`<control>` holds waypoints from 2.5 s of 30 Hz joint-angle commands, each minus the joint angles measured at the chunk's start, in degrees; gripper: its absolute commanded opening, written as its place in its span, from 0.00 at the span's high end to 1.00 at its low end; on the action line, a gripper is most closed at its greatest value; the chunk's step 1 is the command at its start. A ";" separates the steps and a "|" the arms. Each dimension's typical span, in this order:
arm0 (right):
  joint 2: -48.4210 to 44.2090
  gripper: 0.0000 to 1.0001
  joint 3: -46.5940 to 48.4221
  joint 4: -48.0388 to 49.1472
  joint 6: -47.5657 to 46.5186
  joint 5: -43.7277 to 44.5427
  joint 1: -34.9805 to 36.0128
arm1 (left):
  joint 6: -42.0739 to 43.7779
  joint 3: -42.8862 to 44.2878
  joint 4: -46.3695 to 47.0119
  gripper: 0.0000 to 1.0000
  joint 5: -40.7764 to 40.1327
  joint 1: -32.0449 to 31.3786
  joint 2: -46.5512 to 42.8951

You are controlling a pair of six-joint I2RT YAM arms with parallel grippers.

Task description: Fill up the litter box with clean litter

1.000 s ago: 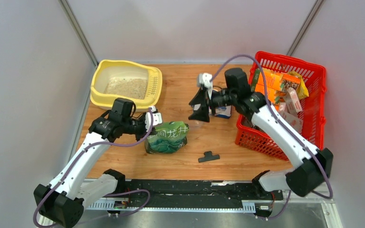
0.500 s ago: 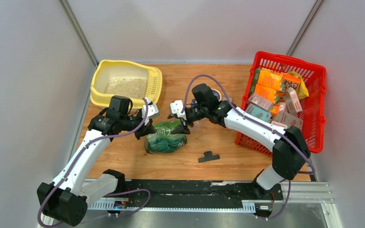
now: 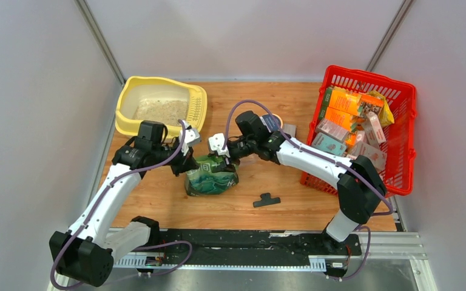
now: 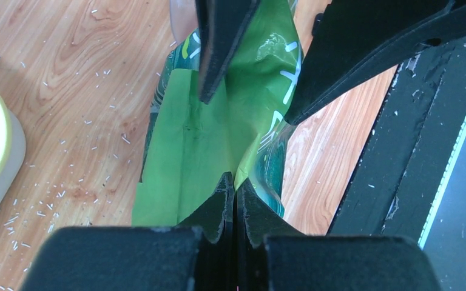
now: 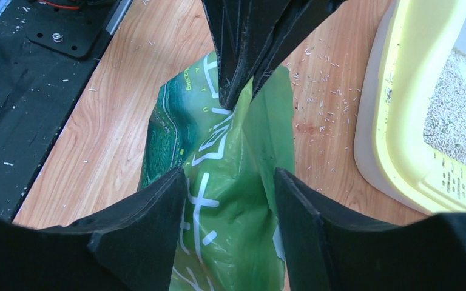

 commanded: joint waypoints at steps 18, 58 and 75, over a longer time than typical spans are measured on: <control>-3.38 0.56 -2.20 -2.35 1.29 3.74 -3.98 | 7.24 2.53 -4.69 0.98 10.69 5.20 -0.56; -2.76 0.38 4.56 -5.32 16.09 -5.49 -14.00 | 6.02 0.50 10.61 1.00 11.39 -5.08 8.93; -4.08 0.33 -1.50 -1.65 -0.55 -8.48 -7.41 | -9.62 -0.37 19.82 1.00 15.00 -2.27 11.66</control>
